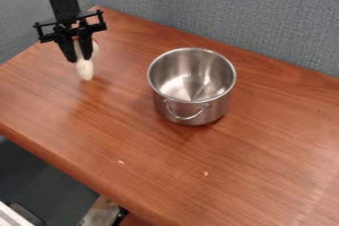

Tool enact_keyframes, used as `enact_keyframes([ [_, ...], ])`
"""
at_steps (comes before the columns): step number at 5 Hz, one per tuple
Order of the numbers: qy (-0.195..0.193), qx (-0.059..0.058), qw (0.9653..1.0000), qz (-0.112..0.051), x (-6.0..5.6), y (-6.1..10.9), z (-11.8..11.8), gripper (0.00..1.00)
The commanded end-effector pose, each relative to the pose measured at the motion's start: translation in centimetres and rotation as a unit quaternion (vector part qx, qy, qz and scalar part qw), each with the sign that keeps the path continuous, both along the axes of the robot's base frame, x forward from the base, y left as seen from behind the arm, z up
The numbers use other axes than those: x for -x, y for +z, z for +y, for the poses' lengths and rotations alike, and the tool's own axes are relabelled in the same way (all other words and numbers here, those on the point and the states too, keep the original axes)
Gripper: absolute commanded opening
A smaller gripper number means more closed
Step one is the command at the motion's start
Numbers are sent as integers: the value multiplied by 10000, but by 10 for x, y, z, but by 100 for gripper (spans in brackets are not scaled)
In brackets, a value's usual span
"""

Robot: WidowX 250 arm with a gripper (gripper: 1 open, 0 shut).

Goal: Put the mushroom in the metal pot

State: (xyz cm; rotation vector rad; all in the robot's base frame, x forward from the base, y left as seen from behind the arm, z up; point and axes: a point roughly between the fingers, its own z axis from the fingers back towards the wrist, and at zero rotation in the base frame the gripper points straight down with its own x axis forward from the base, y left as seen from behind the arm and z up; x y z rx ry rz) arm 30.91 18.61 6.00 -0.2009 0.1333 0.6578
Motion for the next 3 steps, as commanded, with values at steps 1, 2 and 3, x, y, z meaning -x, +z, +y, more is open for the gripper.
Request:
enact_keyframes([
  [1,-180,-147,9989,-396,-5,38,-8,0],
  [2,-494,-52,9977,-467,-6,52,-21,0],
  [3,-964,70,9936,-584,-8,74,-45,0],
])
